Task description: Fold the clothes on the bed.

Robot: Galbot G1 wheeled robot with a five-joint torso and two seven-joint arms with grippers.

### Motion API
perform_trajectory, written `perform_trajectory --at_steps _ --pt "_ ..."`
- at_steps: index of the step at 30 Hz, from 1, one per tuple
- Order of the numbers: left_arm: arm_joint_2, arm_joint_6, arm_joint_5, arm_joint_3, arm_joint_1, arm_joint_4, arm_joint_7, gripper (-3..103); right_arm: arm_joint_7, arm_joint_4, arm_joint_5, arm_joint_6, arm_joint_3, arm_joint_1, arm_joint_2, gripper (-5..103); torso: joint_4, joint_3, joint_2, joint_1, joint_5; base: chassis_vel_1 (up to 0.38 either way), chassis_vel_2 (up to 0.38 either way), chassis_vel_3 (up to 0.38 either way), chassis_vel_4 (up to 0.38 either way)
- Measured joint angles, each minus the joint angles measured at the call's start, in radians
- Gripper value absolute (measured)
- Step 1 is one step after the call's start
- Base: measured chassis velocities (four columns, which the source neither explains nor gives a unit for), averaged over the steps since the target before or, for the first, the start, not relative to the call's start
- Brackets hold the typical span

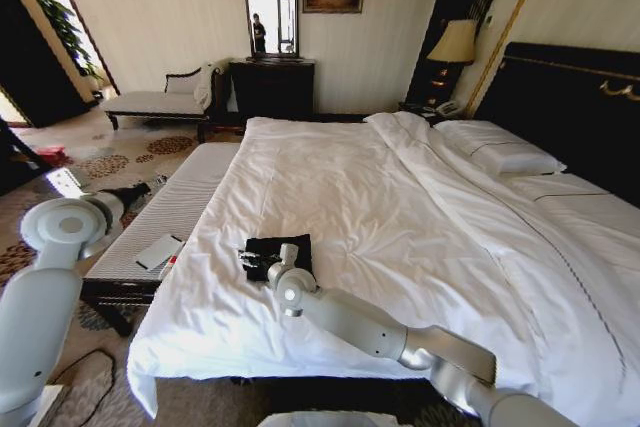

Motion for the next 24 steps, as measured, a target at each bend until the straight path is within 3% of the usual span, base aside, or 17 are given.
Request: perform_trajectory --at_steps 6,12,14,15,17,18,19,22,24 --pt "-0.006 0.000 0.001 -0.030 0.040 -0.010 0.000 100 -0.016 -0.031 -0.032 0.012 0.029 0.058 -0.020 100 -0.0001 0.000 0.000 0.000 0.0001 0.000 0.000 0.000 0.000" --pt "-0.016 0.000 -0.005 -0.027 0.078 -0.050 0.006 100 -0.001 0.046 -0.027 0.047 0.151 0.118 -0.131 100 -0.0002 0.000 0.000 0.000 0.0003 0.000 0.000 0.000 0.000" --pt "-0.005 0.000 -0.044 -0.029 0.101 -0.078 0.003 100 -0.003 0.075 -0.051 0.080 0.195 0.133 -0.230 100 0.0000 0.000 0.000 0.000 0.0006 0.000 0.000 0.000 0.000" --pt "-0.005 0.000 -0.044 -0.029 0.101 -0.078 0.003 100 -0.003 0.075 -0.051 0.080 0.195 0.133 -0.230 100 0.0000 0.000 0.000 0.000 0.0006 0.000 0.000 0.000 0.000" --pt "0.010 -0.006 -0.030 -0.032 0.138 -0.099 0.016 100 -0.009 0.092 -0.066 0.104 0.232 0.134 -0.320 100 -0.0009 0.000 0.000 0.000 0.0005 0.000 0.000 0.000 0.000" --pt "0.028 -0.075 0.062 -0.033 0.210 -0.125 0.077 100 -0.018 0.119 -0.104 0.134 0.280 0.114 -0.424 100 -0.0010 0.000 0.000 0.000 0.0007 0.000 0.000 0.000 0.000" --pt "0.028 -0.075 0.062 -0.033 0.210 -0.125 0.077 100 -0.018 0.119 -0.104 0.134 0.280 0.114 -0.424 100 -0.0010 0.000 0.000 0.000 0.0007 0.000 0.000 0.000 0.000" --pt "0.019 -0.168 0.179 -0.044 0.305 -0.166 0.136 100 -0.066 0.171 -0.189 0.168 0.389 0.018 -0.571 100 -0.0001 0.000 0.000 0.000 0.0012 0.000 0.000 0.000 0.000" --pt "-0.010 -0.206 0.235 -0.051 0.347 -0.191 0.140 100 -0.081 0.211 -0.212 0.174 0.486 -0.055 -0.637 100 -0.0003 0.000 0.000 0.000 0.0009 0.000 0.000 0.000 0.000"
